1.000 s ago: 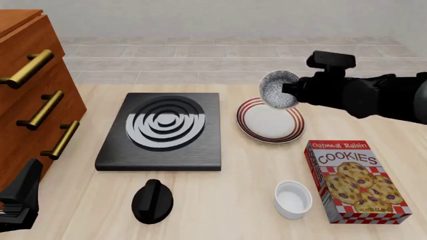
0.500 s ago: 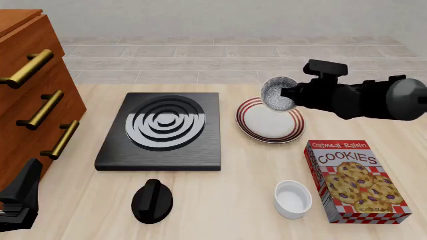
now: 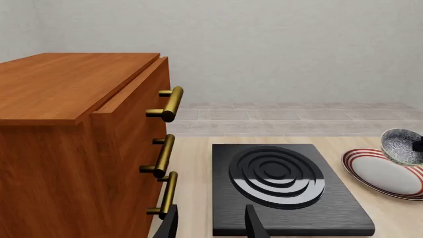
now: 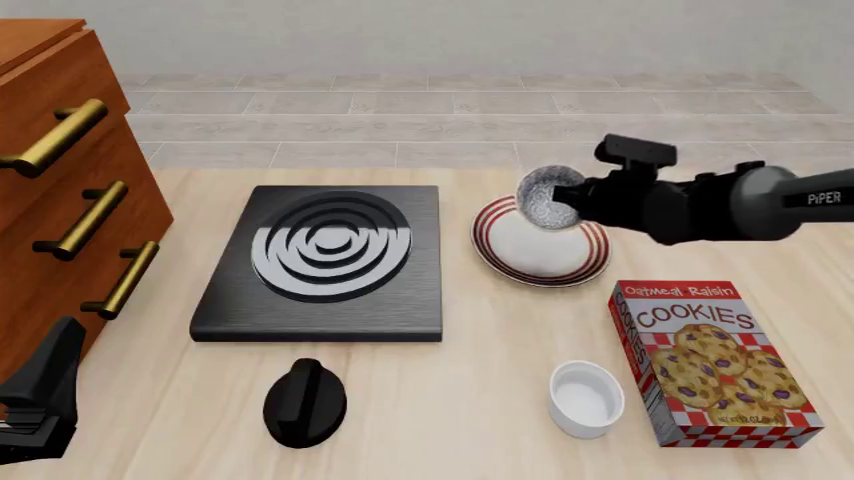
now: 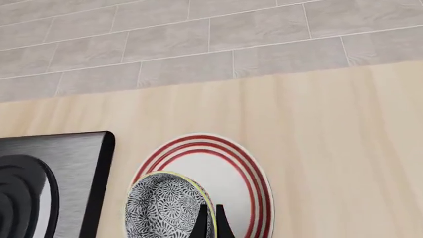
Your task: Pick the akita bowl next to the ramekin and place it on the plate.
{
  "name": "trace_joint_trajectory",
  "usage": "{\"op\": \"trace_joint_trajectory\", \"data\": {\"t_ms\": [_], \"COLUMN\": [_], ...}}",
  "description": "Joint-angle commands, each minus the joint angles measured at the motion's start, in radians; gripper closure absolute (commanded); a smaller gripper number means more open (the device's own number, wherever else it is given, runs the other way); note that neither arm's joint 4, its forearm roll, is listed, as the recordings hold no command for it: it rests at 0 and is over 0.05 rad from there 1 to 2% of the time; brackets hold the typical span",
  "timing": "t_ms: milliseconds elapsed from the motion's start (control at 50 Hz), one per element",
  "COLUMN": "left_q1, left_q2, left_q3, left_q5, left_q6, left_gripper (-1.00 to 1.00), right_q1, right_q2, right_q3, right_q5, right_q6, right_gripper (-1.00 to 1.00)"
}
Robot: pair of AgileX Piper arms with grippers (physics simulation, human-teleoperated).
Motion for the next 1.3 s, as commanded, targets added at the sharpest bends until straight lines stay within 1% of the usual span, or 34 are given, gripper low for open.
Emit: {"op": "trace_joint_trajectory", "data": {"t_ms": [20, 300, 420, 1120, 1300], "left_q1": [0.0, 0.0, 0.0, 0.0, 0.0], "left_q2": [0.0, 0.0, 0.0, 0.0, 0.0], "left_q3": [0.0, 0.0, 0.0, 0.0, 0.0], "left_q5": [0.0, 0.0, 0.0, 0.0, 0.0], "left_q6": [0.0, 0.0, 0.0, 0.0, 0.0], "left_gripper": [-1.0, -1.0, -1.0, -1.0, -1.0], "right_q1": [-0.001, 0.012, 0.014, -0.013, -0.012], "right_q2": [0.045, 0.087, 0.11, 0.194, 0.207], "right_q3": [-0.03, -0.046, -0.046, -0.061, -0.079], "right_q5": [-0.014, -0.025, -0.045, -0.078, -0.067], "right_q6": [0.012, 0.021, 0.037, 0.041, 0.038], "right_gripper": [1.0, 1.0, 1.0, 1.0, 1.0]}}
